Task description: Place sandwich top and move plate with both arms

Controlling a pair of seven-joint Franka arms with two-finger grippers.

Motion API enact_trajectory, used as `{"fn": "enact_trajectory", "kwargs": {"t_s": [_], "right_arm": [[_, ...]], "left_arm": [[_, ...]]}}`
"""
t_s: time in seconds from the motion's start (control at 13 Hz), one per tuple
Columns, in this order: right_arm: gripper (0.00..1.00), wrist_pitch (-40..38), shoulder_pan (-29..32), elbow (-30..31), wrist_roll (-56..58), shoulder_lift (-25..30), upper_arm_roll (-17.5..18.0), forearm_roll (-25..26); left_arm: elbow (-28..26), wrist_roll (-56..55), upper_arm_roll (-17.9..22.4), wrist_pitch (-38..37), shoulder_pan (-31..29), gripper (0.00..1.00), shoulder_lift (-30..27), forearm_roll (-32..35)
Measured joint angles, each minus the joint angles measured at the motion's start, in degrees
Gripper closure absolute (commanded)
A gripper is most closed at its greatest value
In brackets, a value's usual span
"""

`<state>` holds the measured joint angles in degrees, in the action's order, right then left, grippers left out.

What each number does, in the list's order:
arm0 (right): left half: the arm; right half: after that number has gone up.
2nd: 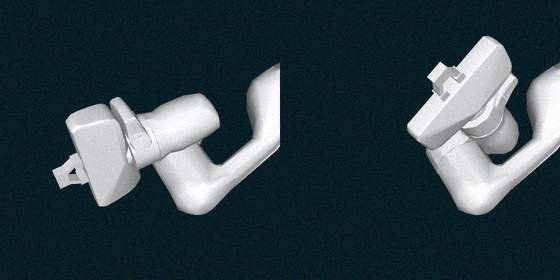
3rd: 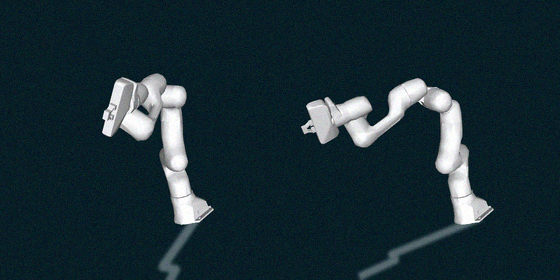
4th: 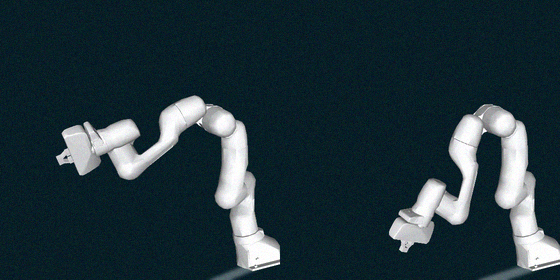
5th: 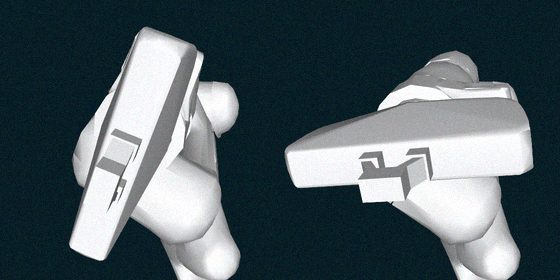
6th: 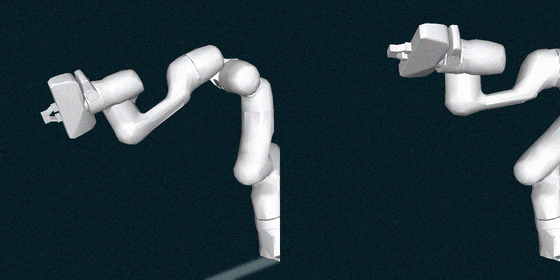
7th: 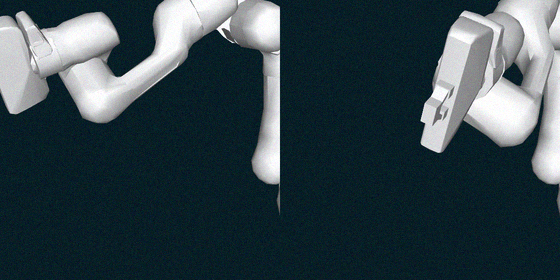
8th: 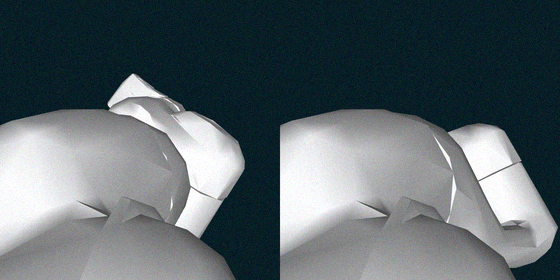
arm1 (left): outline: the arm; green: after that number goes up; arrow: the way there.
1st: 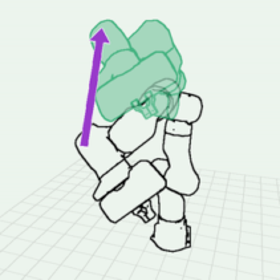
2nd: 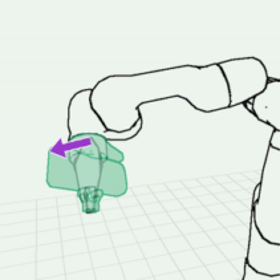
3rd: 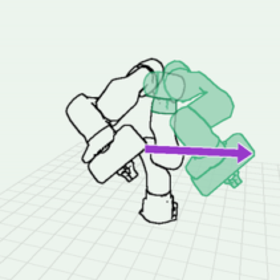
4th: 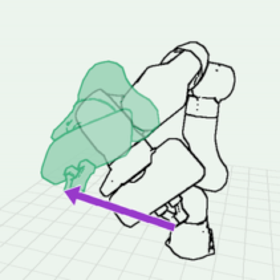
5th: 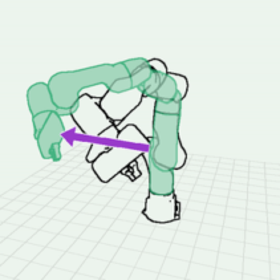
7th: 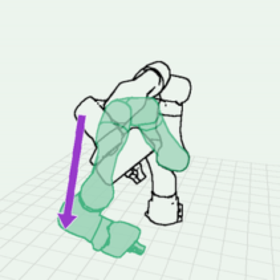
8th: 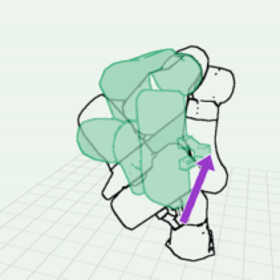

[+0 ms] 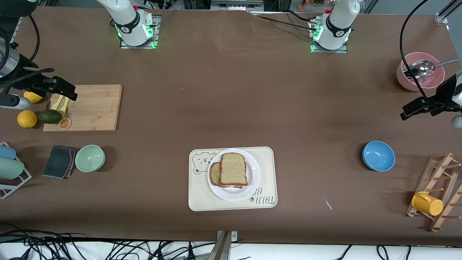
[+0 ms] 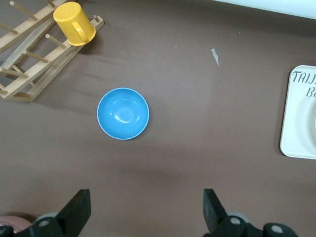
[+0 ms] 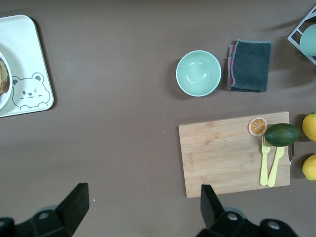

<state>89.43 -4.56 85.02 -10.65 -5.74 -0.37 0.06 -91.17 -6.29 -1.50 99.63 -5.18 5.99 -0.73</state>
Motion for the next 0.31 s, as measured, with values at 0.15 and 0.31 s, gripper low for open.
{"fn": "enact_trajectory", "kwargs": {"t_s": [0.15, 0.31], "right_arm": [[0.0, 0.0, -0.01, 0.0, 0.0, -0.01, 0.0, 0.0], [0.0, 0.0, -0.01, 0.0, 0.0, -0.01, 0.0, 0.0]], "left_arm": [[0.05, -0.01, -0.01, -0.45, 0.03, 0.0, -0.02, 0.0], [0.08, -0.01, -0.01, -0.67, 0.03, 0.0, -0.03, 0.0]]}}
